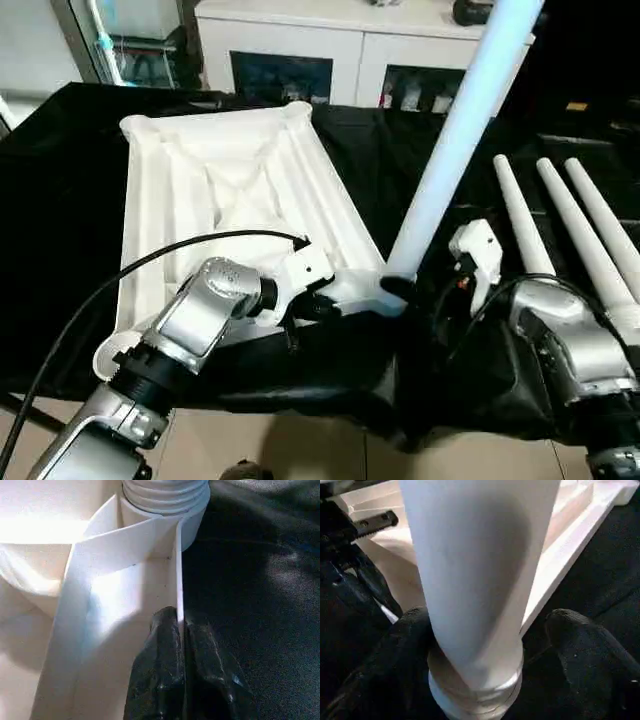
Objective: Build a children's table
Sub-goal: Rotate leg to tighten
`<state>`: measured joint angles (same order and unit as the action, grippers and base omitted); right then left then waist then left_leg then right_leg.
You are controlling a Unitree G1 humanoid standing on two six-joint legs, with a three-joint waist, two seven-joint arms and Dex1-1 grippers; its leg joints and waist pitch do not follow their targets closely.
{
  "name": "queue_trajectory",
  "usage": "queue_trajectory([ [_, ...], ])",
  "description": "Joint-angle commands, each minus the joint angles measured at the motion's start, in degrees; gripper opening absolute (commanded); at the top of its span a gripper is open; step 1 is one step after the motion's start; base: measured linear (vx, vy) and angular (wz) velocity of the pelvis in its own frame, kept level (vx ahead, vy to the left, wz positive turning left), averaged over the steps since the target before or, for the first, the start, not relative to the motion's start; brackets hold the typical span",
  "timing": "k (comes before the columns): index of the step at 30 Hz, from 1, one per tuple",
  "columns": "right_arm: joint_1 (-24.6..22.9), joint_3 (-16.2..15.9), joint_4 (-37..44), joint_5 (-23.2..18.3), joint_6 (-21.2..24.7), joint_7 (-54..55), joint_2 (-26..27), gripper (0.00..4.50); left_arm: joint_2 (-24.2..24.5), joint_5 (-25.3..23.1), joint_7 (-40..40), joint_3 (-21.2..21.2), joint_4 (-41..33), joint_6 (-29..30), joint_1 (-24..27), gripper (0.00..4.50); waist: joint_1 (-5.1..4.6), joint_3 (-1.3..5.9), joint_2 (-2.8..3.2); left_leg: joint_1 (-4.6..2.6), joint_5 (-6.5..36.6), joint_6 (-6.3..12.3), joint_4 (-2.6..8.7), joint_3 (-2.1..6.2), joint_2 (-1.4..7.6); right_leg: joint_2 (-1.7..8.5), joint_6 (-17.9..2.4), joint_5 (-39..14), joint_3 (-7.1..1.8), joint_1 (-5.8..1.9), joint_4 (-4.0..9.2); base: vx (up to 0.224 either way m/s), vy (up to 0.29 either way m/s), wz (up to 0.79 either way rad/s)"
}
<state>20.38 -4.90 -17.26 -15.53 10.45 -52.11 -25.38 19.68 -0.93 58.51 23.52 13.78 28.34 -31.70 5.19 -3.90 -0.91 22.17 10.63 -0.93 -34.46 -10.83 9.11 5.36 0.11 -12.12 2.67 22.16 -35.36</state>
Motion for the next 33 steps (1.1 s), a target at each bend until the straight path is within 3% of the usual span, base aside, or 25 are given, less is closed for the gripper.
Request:
queue_trajectory([
  [1,1.3,-0.1,-1.9,0.5,-1.3,-0.5,-0.2,3.48,-0.8,1.8,1.6,0.7,-2.7,-1.4,-0.3,0.0,-0.39,4.34,-0.71,-1.37,2.4,6.39,3.57,1.24,4.04,3.58,-17.2,3.0,-2.2,-2.38,2.73,0.0,0.0,0.0],
  [13,2.2,-0.6,-4.1,1.0,-2.8,-3.2,0.1,2.53,-0.8,1.4,1.3,0.7,-2.5,-1.4,-0.3,0.0,-0.4,4.38,-0.83,-1.37,2.1,6.95,3.41,1.22,4.0,3.55,-17.4,2.7,-2.2,-2.41,2.64,0.0,0.0,0.0],
  [22,2.7,-0.3,-5.7,0.8,-2.0,-2.8,1.4,2.12,-1.4,1.5,0.5,0.2,-1.8,-0.9,-0.3,0.0,-0.43,4.27,-0.86,-1.4,3.0,6.56,3.42,1.21,4.06,3.52,-17.3,1.3,-2.22,-2.3,2.71,0.0,0.0,0.0],
  [25,3.0,1.0,-7.1,0.4,-1.2,1.0,3.7,2.09,-2.7,1.4,-1.9,-0.7,-0.3,-0.1,-0.6,0.0,-0.56,4.13,-0.9,-1.34,4.5,5.81,3.56,1.23,4.05,3.55,-17.0,-0.7,-2.23,-2.26,2.96,0.0,0.0,0.0],
  [29,3.2,2.0,-8.9,0.7,-0.3,5.8,6.2,2.07,-4.6,0.8,-5.4,-1.9,2.0,0.5,-1.5,0.0,-1.14,3.91,-0.99,-1.41,8.4,2.98,3.99,1.29,3.97,3.55,-15.6,-6.5,-2.29,-2.1,3.58,0.0,0.0,0.0],
  [33,3.0,4.3,-11.3,2.1,1.0,18.7,12.5,2.06,-8.7,-1.2,-13.8,-3.8,6.8,3.4,-4.3,0.0,-1.89,3.77,-0.77,-1.44,10.3,1.22,4.29,1.37,3.91,3.56,-14.3,-9.6,-2.45,-1.78,3.95,0.0,0.0,0.0],
])
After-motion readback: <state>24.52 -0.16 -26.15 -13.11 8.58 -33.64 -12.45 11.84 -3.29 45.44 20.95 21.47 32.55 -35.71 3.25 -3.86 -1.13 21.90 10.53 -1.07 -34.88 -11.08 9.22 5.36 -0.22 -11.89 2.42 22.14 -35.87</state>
